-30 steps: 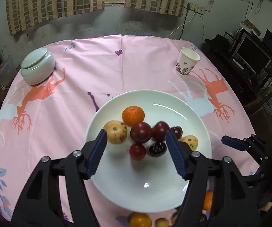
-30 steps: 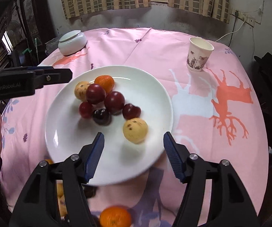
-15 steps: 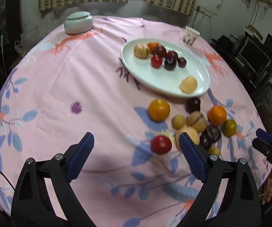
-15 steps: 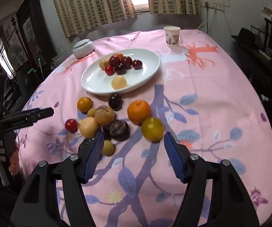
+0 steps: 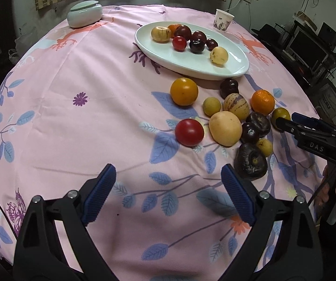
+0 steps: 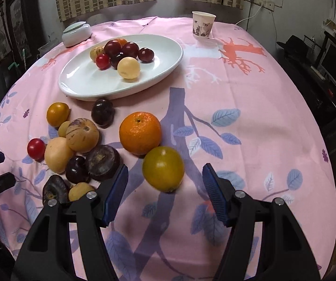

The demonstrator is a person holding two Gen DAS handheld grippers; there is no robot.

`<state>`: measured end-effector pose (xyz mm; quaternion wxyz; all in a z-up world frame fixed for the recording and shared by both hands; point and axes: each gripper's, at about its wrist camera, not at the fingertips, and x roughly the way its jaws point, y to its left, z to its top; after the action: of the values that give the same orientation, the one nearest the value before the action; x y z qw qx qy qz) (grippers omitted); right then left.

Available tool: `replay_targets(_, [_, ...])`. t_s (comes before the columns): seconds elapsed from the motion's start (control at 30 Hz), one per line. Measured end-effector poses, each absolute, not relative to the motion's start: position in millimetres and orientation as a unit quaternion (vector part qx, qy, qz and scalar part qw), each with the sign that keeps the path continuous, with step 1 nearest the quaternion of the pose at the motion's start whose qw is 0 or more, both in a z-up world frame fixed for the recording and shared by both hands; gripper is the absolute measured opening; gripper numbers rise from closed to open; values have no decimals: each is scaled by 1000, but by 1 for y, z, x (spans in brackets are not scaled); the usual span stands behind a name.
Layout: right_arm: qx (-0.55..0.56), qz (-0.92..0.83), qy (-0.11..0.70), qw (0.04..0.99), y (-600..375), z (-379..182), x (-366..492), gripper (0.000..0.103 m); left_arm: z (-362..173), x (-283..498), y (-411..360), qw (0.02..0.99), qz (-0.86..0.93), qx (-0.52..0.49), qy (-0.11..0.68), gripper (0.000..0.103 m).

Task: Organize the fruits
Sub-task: 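Grasp a red round fruit with the left gripper while the right gripper grasps a yellow-green fruit, then carry both fruits onto the white plate and open both grippers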

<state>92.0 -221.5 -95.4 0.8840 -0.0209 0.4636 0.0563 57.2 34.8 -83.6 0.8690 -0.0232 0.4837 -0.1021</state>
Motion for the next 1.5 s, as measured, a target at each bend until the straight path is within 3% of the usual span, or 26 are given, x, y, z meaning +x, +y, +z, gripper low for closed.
replay_targets(0.07, [-25, 61, 479, 875, -219, -106, 101, 38, -84, 59, 38, 869, -99, -28, 485, 93])
replay_targets(0.53, [52, 127, 446, 884, -219, -62, 50, 39, -99, 97, 21, 868, -82, -7, 490, 91])
replay_targets(0.57, [58, 127, 446, 884, -221, -63, 50, 39, -102, 99, 17, 865, -87, -6, 494, 84])
replay_targets(0.6, [64, 127, 446, 884, -223, -63, 49, 39, -106, 102, 14, 861, -92, -6, 501, 72])
replay_targets(0.73, [76, 130, 442, 884, -227, -62, 45, 39, -110, 104, 4, 868, -89, 18, 489, 61])
replay_targets(0.83, [81, 135, 439, 884, -227, -61, 43, 39, -107, 102, 2, 868, -108, 8, 484, 35])
replay_targets(0.87, [83, 137, 439, 884, -227, -61, 42, 39, -105, 101, 2, 869, -108, 6, 483, 31])
replay_targets(1.5, [80, 160, 442, 879, -213, -57, 39, 39, -66, 69, -2, 878, -150, -5, 454, 31])
